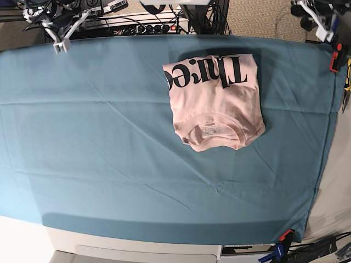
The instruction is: Fold the T-shirt properly
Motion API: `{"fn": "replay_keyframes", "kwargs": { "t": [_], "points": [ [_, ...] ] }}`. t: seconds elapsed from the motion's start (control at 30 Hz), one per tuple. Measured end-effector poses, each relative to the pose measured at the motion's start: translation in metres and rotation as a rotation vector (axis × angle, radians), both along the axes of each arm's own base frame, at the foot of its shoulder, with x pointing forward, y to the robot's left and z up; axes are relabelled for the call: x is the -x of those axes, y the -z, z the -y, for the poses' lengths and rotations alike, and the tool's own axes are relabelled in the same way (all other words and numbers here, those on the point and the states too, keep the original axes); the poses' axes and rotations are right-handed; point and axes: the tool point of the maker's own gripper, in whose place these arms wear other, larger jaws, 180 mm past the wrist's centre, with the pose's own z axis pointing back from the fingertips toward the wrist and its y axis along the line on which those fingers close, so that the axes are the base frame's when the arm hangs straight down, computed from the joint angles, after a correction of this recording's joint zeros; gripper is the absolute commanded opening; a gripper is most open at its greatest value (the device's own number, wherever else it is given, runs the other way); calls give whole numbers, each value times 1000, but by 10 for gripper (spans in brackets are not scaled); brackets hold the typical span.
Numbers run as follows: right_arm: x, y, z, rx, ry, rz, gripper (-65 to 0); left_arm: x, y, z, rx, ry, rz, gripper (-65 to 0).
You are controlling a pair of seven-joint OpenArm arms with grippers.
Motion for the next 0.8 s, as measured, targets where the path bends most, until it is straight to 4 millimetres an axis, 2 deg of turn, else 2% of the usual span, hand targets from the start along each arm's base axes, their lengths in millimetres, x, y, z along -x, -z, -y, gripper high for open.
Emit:
{"fn": "replay_keyframes", "kwargs": {
  "t": [0.1, 0.2, 0.3, 0.37, 0.53, 0.67, 0.8],
  "points": [
    [21, 34, 8, -47, 96, -91, -650, 24, 23, -6, 26, -122, -58, -650],
    [35, 68, 9, -116, 199, -163, -650, 52, 47, -5, 51, -198, -137, -650],
    [40, 97, 2, -189, 295, -213, -650, 77, 69, 13, 95, -163, -219, -650],
    [37, 113, -4, -237, 350, -230, -650, 83, 83, 33, 133, -107, -239, -650],
    [16, 143, -12, -278, 434, -204, -650, 76, 117, 62, 83, 125, -210, -650],
    [6, 161, -8, -208, 380, -233, -650, 58, 143, 70, -57, 327, -168, -650],
    [-3, 177, -13, -161, 355, -231, -650, 33, 165, 72, -202, 399, -102, -650]
  ]
}}
